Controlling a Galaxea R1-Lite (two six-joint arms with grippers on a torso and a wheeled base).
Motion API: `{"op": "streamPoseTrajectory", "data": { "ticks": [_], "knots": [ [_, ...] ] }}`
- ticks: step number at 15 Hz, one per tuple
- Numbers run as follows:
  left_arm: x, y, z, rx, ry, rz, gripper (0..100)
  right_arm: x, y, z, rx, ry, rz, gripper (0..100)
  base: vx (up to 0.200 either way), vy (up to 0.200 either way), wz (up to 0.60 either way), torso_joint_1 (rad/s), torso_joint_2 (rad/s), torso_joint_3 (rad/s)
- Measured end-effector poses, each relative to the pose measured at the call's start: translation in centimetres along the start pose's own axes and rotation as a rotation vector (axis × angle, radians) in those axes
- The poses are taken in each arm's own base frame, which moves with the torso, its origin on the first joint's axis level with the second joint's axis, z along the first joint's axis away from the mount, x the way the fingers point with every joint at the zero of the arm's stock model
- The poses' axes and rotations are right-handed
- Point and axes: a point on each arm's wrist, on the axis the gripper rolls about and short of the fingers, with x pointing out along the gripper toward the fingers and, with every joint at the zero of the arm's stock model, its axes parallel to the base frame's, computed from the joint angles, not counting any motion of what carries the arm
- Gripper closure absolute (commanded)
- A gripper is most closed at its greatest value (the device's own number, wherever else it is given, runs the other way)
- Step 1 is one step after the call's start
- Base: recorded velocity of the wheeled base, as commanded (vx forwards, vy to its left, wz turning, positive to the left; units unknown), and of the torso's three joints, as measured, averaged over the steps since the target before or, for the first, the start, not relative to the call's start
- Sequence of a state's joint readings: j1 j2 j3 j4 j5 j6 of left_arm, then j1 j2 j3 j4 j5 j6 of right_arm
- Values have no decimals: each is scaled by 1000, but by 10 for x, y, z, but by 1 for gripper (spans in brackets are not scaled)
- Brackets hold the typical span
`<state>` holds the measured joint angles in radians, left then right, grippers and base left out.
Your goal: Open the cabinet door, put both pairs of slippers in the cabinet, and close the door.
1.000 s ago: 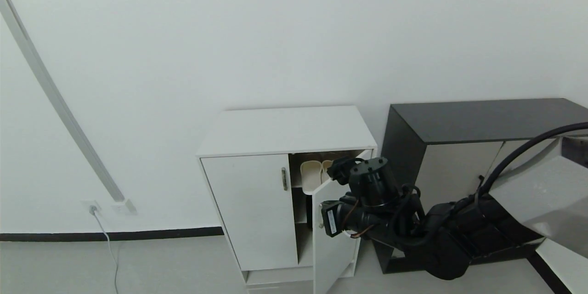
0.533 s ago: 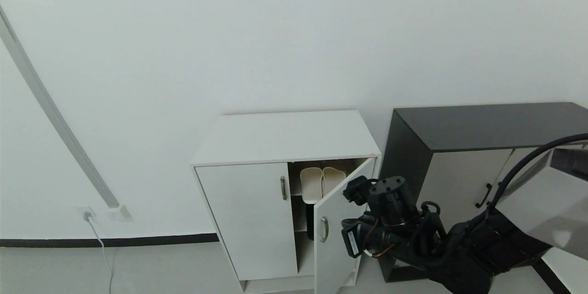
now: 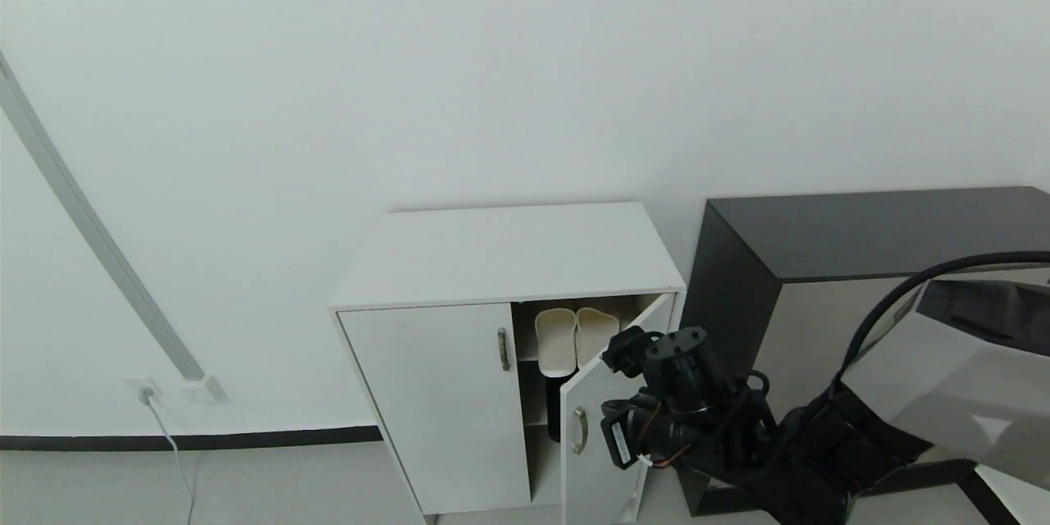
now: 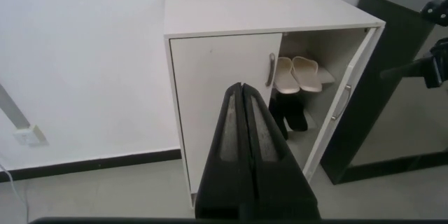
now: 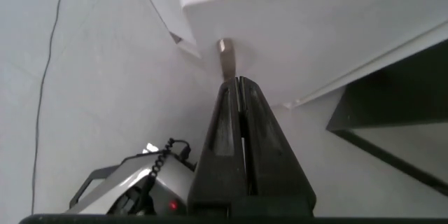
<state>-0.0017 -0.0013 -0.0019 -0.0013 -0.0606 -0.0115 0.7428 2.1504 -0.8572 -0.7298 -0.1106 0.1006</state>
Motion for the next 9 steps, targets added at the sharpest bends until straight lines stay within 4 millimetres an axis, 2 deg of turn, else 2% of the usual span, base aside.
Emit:
{"op": "streamPoseTrajectory", "data": {
  "ticks": [5,9],
  "knots": [
    [0,0,0,0,0,1,100,36,-13,12,26,-46,-33,100,0,0,0,0,0,0],
    [0,0,0,0,1,0,100,56,-22,19,41,-73,-54,100,0,0,0,0,0,0]
  ]
}}
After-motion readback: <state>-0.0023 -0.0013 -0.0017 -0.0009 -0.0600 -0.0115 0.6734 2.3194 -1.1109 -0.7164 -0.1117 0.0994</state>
